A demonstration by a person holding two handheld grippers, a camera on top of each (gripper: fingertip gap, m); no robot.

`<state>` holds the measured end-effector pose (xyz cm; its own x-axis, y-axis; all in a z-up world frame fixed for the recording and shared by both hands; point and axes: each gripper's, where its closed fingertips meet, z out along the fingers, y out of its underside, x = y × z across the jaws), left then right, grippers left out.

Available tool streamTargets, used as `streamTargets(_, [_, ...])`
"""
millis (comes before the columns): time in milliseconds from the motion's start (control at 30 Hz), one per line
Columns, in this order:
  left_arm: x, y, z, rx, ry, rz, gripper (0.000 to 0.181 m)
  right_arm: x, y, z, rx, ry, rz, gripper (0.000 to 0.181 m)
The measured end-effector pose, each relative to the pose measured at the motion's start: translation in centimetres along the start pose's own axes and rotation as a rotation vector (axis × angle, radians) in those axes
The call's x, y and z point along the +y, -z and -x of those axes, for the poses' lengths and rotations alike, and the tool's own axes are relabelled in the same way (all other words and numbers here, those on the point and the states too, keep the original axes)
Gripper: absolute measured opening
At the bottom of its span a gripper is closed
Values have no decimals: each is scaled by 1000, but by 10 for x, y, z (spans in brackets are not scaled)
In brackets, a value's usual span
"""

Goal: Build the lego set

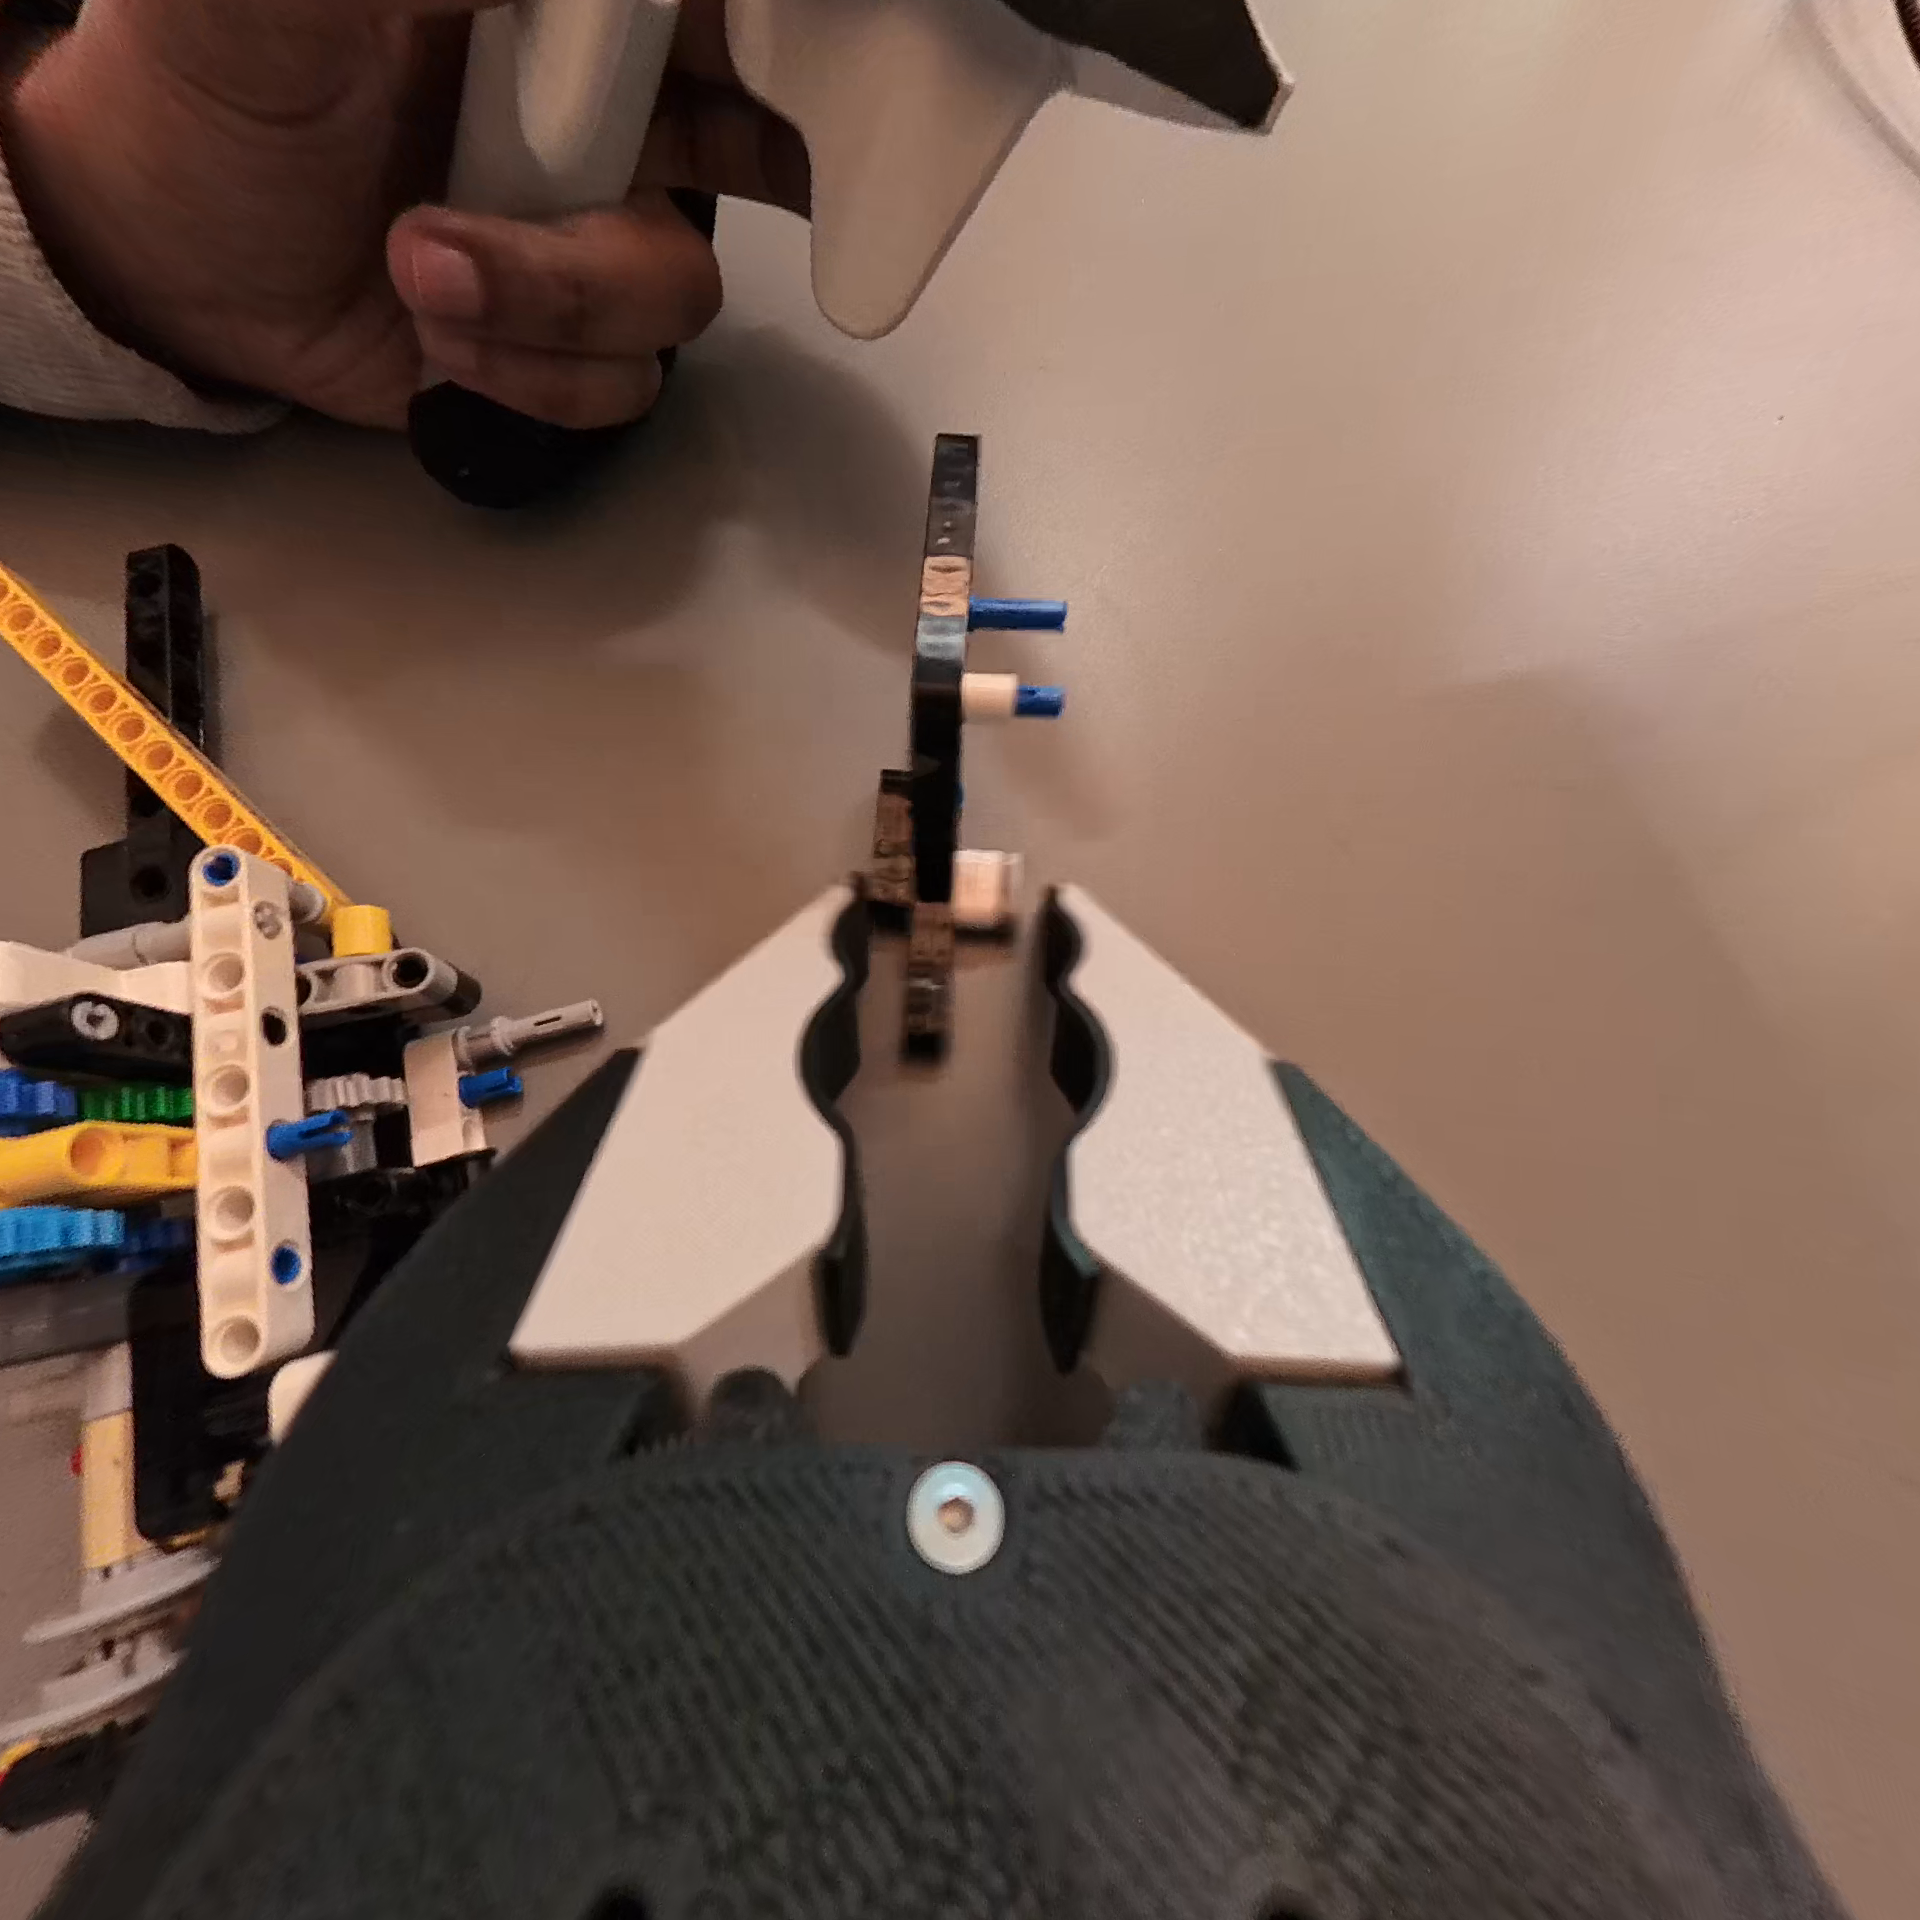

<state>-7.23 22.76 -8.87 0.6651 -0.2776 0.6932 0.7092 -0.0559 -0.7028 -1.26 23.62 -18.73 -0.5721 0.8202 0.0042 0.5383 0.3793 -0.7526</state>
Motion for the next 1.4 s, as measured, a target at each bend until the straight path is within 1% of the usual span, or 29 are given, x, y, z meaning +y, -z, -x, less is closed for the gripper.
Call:
streamTargets(33, [-1,0,-1,-2,-13,-3,50,0,0,1,-4,0,0,27])
streamTargets(133, [-5,3,-2,-17,-56,-22,51,0,0,0,1,-5,1,27])
streamTargets(233, [-9,6,-3,-33,-102,-44,53,1,1,-2,-4,-65,-5,27])
streamTargets(300, [-13,8,-5,-47,-144,-61,55,-2,5,-2,-43,-149,-31,27])
streamTargets(400, [-14,8,-9,-53,-199,-68,58,-16,17,6,-221,-397,-134,27])
streamTargets(467, [-8,4,-11,-37,-208,-38,60,-30,30,9,-377,-598,-224,27])
streamTargets(533, [-2,1,-14,-20,-219,-6,62,-38,44,11,-529,-771,-278,27])
streamTargets(633, [8,-5,-23,32,-228,46,61,-43,58,13,-682,-909,-327,26])
streamTargets(733, [16,-9,-29,66,-242,88,59,-37,58,13,-733,-977,-315,26])
streamTargets(900, [19,-11,-26,49,-224,109,50,-42,65,18,-879,-1063,-350,26])
streamTargets(1100, [22,-11,-28,69,-204,127,45,-47,71,19,-951,-1094,-386,27])
streamTargets(1400, [26,-12,-31,94,-205,149,25,-45,71,20,-978,-1113,-391,27])
